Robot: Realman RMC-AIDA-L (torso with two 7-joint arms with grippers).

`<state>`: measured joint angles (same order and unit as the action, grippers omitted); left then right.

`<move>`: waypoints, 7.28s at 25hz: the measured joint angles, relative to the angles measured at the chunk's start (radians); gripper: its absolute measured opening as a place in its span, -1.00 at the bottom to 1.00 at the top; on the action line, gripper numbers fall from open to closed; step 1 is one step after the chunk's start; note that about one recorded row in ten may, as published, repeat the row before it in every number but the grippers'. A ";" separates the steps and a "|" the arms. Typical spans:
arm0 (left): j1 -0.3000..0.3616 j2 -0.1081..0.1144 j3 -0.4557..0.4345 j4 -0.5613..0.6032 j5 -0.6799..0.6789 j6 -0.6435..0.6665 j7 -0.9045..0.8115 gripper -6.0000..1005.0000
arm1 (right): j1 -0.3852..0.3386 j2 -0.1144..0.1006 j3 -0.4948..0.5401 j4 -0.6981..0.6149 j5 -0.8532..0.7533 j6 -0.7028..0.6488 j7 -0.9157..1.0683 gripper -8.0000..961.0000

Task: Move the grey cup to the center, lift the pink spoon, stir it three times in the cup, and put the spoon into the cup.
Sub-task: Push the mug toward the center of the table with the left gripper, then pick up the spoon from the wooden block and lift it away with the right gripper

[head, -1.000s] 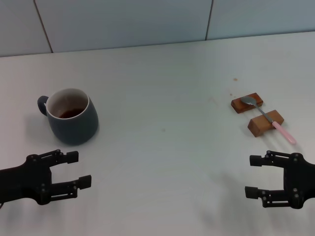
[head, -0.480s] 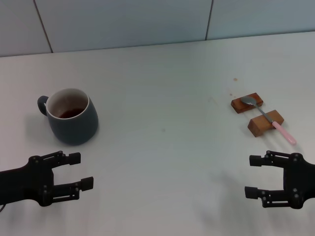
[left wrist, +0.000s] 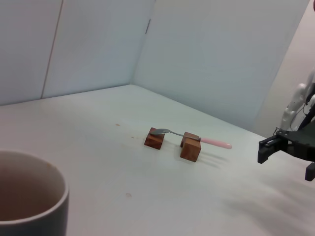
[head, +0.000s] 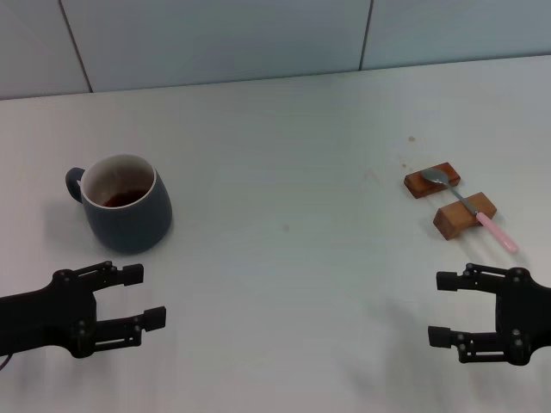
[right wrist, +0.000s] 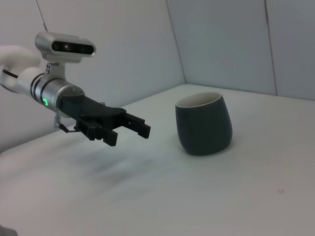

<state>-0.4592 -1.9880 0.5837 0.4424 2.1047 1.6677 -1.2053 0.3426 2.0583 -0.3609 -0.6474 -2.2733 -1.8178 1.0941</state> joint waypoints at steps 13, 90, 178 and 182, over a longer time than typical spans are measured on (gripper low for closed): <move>0.015 -0.019 -0.023 0.034 -0.008 -0.037 0.043 0.32 | 0.002 0.002 -0.001 0.000 0.000 0.000 0.000 0.67; -0.155 -0.091 -0.639 -0.590 -0.013 -0.597 1.133 -0.86 | 0.002 0.001 0.008 -0.006 0.008 -0.012 -0.004 0.59; 0.079 0.044 -0.269 0.149 0.060 0.227 0.188 0.66 | -0.123 0.008 0.414 0.407 0.332 -0.140 0.456 0.50; 0.080 0.045 -0.268 0.154 0.060 0.249 0.189 0.66 | -0.161 0.019 0.496 0.461 0.334 -0.043 0.646 0.50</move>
<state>-0.3795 -1.9431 0.3153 0.5969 2.1642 1.9168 -1.0162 0.1818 2.0778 0.1353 -0.1861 -1.9388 -1.8604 1.7401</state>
